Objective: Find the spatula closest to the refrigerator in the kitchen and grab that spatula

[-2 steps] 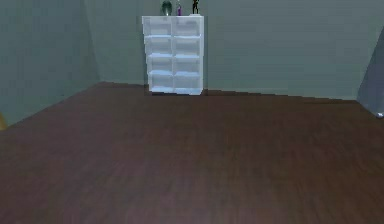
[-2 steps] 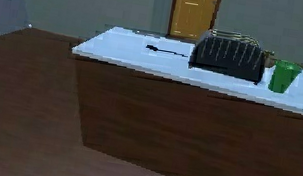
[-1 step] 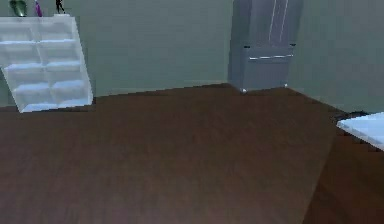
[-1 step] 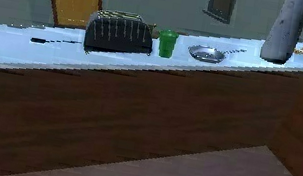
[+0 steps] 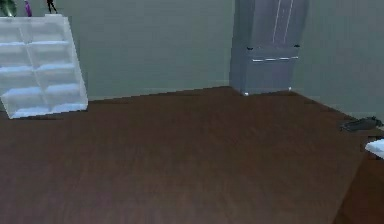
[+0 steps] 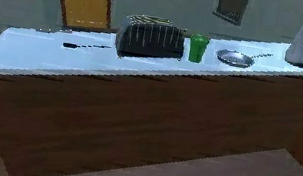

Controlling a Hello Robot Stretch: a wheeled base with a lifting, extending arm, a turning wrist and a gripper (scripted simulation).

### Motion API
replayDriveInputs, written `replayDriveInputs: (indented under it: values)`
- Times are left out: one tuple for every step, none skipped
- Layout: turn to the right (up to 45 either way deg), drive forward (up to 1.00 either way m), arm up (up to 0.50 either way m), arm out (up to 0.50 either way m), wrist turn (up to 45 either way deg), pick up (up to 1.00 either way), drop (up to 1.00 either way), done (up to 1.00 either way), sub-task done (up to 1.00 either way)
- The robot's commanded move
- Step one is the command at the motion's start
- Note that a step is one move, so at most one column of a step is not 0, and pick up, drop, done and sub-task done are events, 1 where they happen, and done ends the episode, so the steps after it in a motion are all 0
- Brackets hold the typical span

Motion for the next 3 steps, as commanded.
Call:
replayDriveInputs:
  values:
    - [6.0, 0.00, 0.00, 0.00, 0.0, 0.00, 0.00, 0.00, 0.00]
    - [0.0, 0.85, 0.00, 0.00, 0.0, 0.00, 0.00, 0.00, 0.00]
    - [3.0, 0.00, 0.00, 0.00, 0.0, 0.00, 0.00, 0.00, 0.00]
